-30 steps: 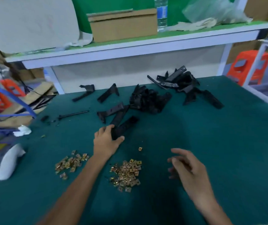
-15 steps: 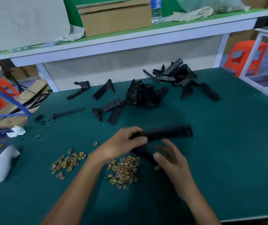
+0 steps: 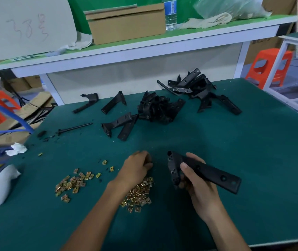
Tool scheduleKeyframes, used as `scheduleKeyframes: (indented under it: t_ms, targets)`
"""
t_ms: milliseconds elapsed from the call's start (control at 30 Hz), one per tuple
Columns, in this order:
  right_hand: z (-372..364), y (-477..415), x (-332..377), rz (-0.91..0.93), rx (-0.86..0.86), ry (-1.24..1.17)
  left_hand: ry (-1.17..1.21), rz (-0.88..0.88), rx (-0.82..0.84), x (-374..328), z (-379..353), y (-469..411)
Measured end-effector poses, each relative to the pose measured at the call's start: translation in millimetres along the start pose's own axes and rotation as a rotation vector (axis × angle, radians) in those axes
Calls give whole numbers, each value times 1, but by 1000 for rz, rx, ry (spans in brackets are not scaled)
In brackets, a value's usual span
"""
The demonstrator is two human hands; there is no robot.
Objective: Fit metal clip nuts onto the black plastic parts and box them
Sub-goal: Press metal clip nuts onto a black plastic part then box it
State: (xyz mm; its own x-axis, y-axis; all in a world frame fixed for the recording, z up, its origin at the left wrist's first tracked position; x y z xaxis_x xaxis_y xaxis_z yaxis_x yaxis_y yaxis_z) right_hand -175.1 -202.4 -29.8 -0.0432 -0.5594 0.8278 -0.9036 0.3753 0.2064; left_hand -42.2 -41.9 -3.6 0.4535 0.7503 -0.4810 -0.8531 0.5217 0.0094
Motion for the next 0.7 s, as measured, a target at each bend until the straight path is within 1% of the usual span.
scheduleKeyframes:
  t_ms: [100, 200, 267, 333, 400, 467, 633, 700]
  targets:
    - [3, -4, -11, -110, 23, -147, 272, 45, -64, -8, 4, 22]
    - [-3, -5, -16, -236, 78, -330, 655, 100, -137, -21, -2, 56]
    - [-10, -3, -16, -249, 121, -416, 888, 162, -167, -28, -11, 76]
    - [-16, 0, -17, -243, 143, -465, 1054, 211, -185, -36, -19, 89]
    - [-21, 4, -20, -256, 179, -470, 1162, 259, -204, -41, -23, 95]
    - [-20, 8, -22, -272, 215, -435, 1216, 290, -207, -44, -24, 97]
    - [-22, 15, -24, -302, 296, -328, 1284, 260, -133, -53, -21, 96]
    - [-23, 14, -24, -302, 322, -312, 1330, 264, -134, -54, -21, 97]
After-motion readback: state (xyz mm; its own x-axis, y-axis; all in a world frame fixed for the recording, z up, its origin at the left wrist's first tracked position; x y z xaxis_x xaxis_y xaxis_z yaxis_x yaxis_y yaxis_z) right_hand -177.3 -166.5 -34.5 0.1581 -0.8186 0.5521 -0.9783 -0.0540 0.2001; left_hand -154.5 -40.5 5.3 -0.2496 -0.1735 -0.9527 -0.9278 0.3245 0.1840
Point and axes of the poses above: each hand's wrist, its own y-axis away from the middle knuckle, its own z-axis out of the back of the hand, x = y × z, the point moved 5 cm from there along -y, towards the middle knuckle, and after that the axes turned 4 degrees about -z, right-handed, at the moved point
